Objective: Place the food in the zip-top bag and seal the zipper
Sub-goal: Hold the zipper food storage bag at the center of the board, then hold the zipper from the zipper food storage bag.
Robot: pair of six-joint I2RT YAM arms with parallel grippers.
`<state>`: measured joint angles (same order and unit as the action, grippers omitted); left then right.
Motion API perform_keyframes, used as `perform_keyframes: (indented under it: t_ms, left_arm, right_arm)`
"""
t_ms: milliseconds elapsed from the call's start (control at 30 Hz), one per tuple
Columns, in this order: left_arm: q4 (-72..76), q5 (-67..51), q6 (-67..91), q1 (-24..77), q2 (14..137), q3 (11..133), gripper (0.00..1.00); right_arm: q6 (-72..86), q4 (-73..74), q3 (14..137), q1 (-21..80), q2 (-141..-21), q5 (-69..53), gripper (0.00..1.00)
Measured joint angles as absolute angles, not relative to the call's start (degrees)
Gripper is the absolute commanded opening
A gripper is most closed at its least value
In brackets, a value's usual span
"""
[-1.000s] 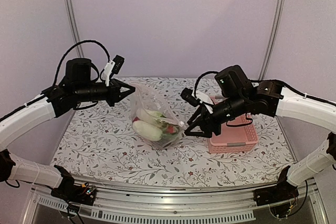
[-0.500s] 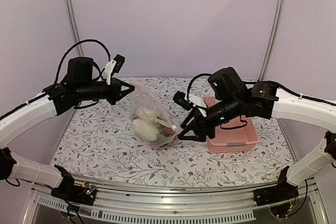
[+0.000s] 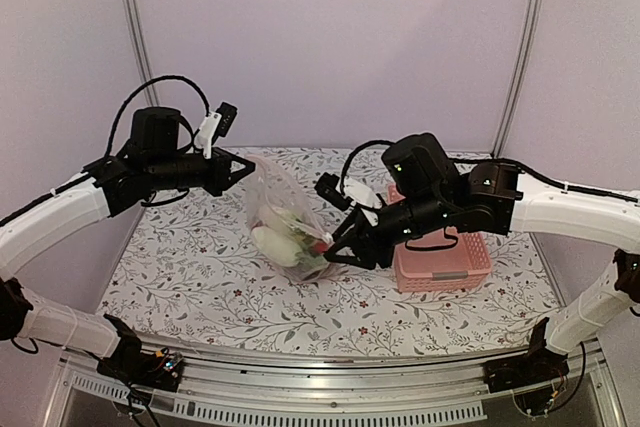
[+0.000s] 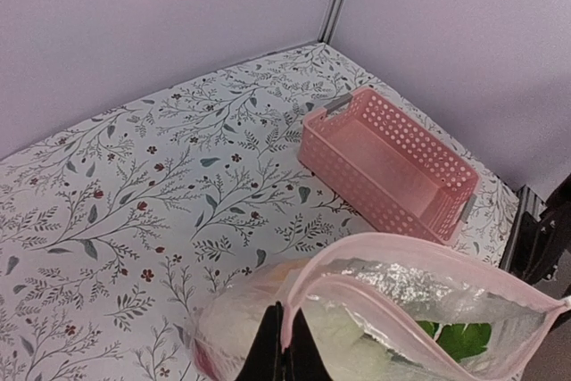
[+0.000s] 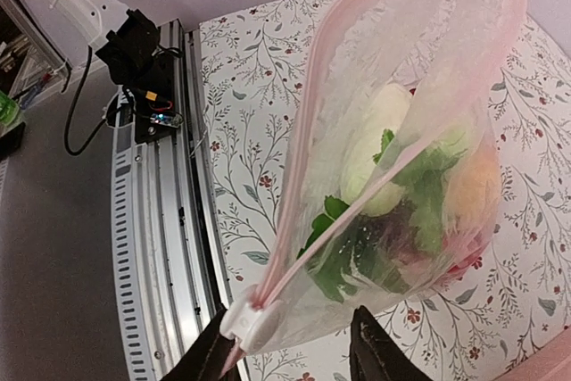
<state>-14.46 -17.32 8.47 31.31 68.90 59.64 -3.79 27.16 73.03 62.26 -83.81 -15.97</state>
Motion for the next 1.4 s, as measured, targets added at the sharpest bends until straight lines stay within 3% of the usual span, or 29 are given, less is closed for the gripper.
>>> perform_keyframes:
  t_ms: [133,367,533,667,867,1133,1400]
  left_arm:
    - [-14.6,-17.1,8.6,31.3,68.9,59.6,0.0]
    - [-15.3,-17.0,8.6,31.3,68.5,59.6,0.03]
    - [-18.3,-17.3,6.9,31.2,66.2,59.9,0.45]
    - [-19.1,-19.4,5.1,31.4,60.2,60.3,0.62]
    - [-16.1,-24.6,4.4,35.4,58.0,68.3,0.66]
    - [-12.2,-30.7,3.5,42.9,70.2,70.3,0.65]
    - [-10.1,-35.5,3.6,46.9,74.2,68.9,0.55]
  right_arm:
    - [-3.5,26.5,73.0,62.3,-83.8,-13.5,0.18]
    - [-3.5,26.3,72.8,62.3,-83.0,-11.0,0.06]
    - [-5.8,27.9,73.4,62.3,-81.9,-9.8,0.0]
    - [-9.4,30.5,75.9,62.2,-81.9,-9.9,0.0]
    - [-15.4,34.9,82.1,62.3,-83.7,-10.8,0.0]
    - [-19.6,38.7,84.8,62.3,-85.3,-12.8,0.0]
    - [-20.3,39.6,84.8,62.2,-85.3,-13.9,0.0]
